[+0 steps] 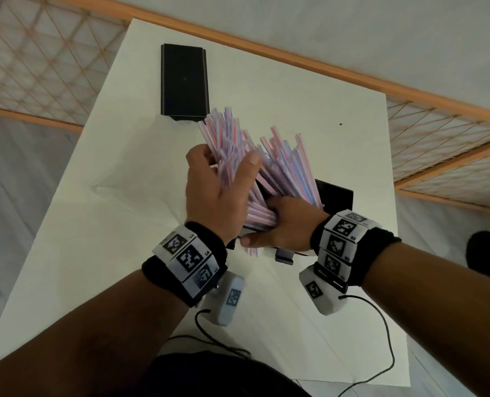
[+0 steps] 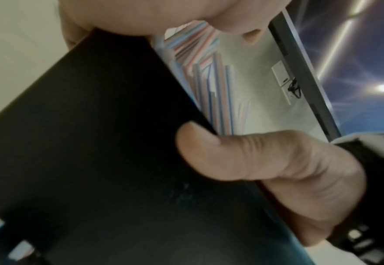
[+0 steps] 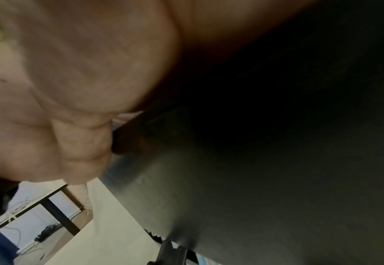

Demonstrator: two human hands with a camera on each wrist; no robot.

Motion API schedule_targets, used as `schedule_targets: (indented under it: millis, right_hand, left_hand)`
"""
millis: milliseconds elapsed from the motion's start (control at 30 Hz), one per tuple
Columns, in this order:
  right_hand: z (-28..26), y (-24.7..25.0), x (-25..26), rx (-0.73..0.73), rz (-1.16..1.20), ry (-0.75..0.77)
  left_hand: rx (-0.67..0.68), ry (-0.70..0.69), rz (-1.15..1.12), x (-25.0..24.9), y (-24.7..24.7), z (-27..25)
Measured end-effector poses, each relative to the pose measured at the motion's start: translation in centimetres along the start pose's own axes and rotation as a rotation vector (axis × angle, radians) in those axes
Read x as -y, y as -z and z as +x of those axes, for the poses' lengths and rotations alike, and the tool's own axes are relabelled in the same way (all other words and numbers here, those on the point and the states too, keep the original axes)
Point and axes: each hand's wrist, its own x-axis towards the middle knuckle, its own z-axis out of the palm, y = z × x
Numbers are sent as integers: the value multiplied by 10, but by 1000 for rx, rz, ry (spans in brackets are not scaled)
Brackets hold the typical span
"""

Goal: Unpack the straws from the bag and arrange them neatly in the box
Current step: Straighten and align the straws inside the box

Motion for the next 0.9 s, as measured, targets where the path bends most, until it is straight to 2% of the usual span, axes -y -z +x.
schedule_targets:
  millis: [133, 233, 467, 567, 633, 767, 833, 900]
  right_hand:
    - [16, -6, 2, 36, 79, 66]
    - [25, -5, -1, 123, 129, 48]
    - [22, 1, 4, 134, 70, 71]
    - [19, 2, 3, -11, 135, 102]
    - [19, 0, 1, -96, 95, 90]
    - [6, -1, 2, -65, -36, -9]
    - [-6, 0, 2, -113, -84, 28]
    - [-21, 0, -2, -247, -129, 93]
  left_hand:
    - [40, -99, -27, -5, -1, -2]
    - [46, -84, 13, -7, -2, -1]
    - [61, -60, 147, -6, 0, 1]
    - [23, -42, 149, -5, 0, 3]
    - [5, -21, 162, -1, 1, 5]
    - [20, 24, 211, 4, 1, 6]
    - [30, 34, 192, 5, 1, 6]
    - [28, 77, 155, 4, 2, 7]
